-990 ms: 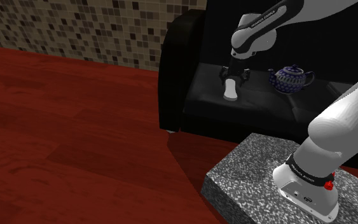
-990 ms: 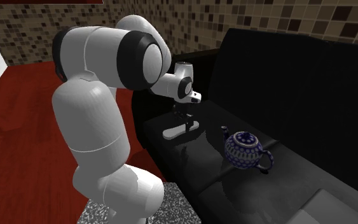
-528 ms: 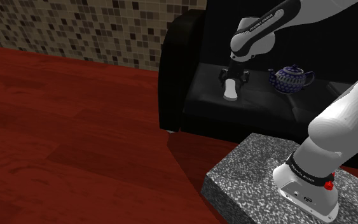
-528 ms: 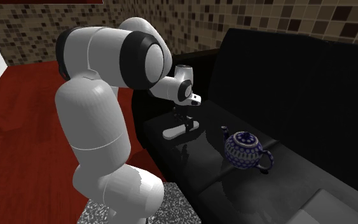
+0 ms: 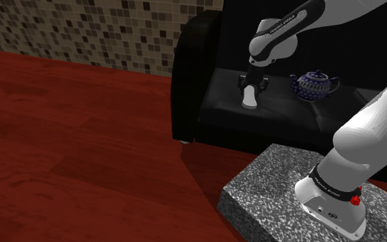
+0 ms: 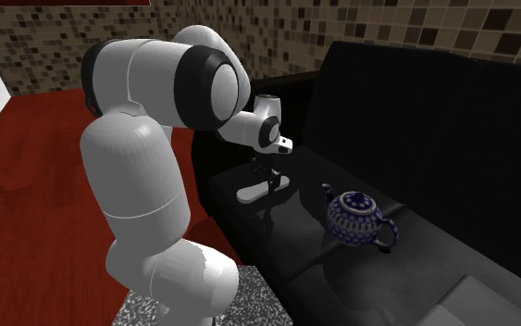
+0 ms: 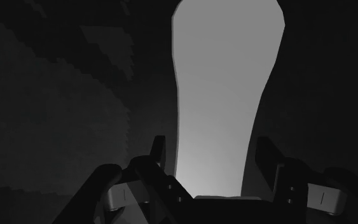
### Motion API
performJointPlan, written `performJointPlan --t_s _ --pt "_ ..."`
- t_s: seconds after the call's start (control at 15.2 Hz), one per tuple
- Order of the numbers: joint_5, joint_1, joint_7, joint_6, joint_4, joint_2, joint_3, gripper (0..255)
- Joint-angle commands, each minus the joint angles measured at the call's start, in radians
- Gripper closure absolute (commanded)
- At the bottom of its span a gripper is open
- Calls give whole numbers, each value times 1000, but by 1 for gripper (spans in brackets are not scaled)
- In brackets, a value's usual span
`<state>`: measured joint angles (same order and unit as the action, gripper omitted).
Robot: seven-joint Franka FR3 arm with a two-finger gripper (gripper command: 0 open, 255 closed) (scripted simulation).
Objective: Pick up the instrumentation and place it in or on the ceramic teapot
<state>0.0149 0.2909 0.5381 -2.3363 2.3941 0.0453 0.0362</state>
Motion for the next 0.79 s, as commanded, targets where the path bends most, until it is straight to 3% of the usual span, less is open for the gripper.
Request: performJointPlan --t_s 0.0,0.2,0.73 --pt "0 0 0 0 0 0 0 255" --pt "0 0 0 0 0 0 0 255" --pt "-4 0 4 112 -45 67 0 255"
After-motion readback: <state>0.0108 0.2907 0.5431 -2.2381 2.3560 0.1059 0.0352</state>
